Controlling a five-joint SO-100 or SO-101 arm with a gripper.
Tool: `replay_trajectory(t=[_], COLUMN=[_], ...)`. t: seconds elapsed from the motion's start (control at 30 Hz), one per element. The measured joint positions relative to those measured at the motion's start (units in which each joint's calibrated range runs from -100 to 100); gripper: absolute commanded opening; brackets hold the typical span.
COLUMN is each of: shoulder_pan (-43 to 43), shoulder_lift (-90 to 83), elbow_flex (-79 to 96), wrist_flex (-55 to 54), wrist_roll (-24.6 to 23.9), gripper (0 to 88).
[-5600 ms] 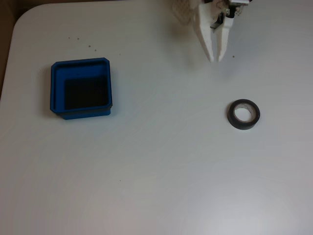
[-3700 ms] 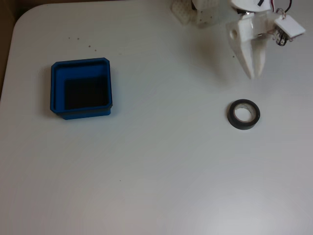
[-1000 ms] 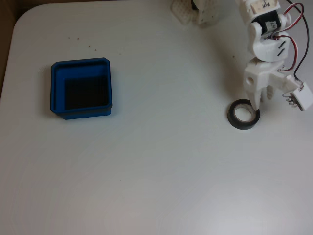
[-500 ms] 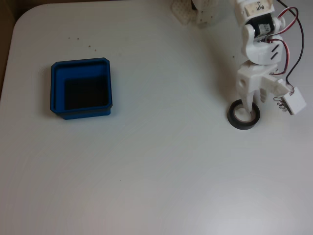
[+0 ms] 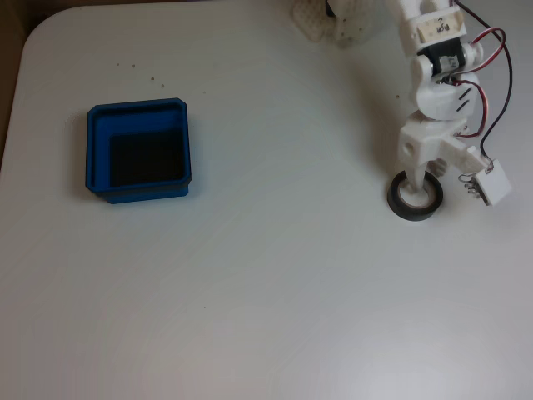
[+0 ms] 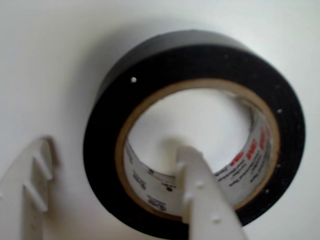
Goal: Pick the black tape roll and drop it in the blue box
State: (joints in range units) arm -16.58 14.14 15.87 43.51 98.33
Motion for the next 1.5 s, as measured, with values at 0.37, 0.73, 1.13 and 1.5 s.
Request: replay_trajectory(t=[0.37,0.73,1.13,1.5], shoulder_pan=[0.0,0.0,-0.3,0.0], shoulder_lift=[0.51,1.44,1.52,1.35], elbow_flex=[0.0,-0.09,-0.09,-0.18], wrist_flex=[0.0,0.0,0.25,0.25], wrist_roll=[0.0,0.0,0.0,-0.33], gripper=[22.8,22.1,2.5,1.8])
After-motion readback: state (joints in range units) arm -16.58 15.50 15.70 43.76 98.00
